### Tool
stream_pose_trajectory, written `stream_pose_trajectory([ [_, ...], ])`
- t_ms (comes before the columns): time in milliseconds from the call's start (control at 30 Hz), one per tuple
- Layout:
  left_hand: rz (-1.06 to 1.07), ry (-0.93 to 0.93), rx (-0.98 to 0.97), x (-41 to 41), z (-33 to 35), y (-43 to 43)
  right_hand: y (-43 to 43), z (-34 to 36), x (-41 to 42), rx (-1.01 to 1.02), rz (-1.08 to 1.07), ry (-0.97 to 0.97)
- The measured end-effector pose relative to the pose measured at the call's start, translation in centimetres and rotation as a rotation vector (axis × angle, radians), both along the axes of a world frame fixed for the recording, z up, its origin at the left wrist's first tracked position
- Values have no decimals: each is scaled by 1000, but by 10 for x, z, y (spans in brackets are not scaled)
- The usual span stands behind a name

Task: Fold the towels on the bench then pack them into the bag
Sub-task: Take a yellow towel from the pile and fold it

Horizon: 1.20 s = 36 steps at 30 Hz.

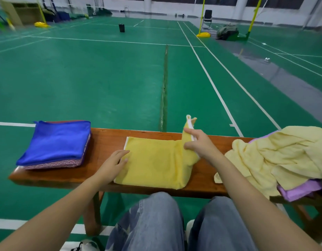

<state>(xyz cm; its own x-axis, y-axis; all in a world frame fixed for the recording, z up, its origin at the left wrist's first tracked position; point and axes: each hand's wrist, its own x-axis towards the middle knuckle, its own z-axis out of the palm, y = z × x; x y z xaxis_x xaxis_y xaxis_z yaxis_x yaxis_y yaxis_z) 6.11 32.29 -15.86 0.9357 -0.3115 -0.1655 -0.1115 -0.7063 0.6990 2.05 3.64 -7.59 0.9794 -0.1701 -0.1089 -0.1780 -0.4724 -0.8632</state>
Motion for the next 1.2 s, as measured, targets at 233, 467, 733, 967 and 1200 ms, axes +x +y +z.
stream_pose_trajectory([
  [233,60,4,-158,0,1,11,101,-15,26,-84,150,12],
  [467,180,-11,-256,-3,1,12,165,-47,35,-59,253,130],
  [733,259,6,-162,0,11,-1,116,-59,30,-53,-40,4],
  [967,270,100,78,6,16,-18,67,-69,11,9,-82,248],
  [1200,241,187,-100,-2,23,-31,62,-68,-3,264,18,248],
])
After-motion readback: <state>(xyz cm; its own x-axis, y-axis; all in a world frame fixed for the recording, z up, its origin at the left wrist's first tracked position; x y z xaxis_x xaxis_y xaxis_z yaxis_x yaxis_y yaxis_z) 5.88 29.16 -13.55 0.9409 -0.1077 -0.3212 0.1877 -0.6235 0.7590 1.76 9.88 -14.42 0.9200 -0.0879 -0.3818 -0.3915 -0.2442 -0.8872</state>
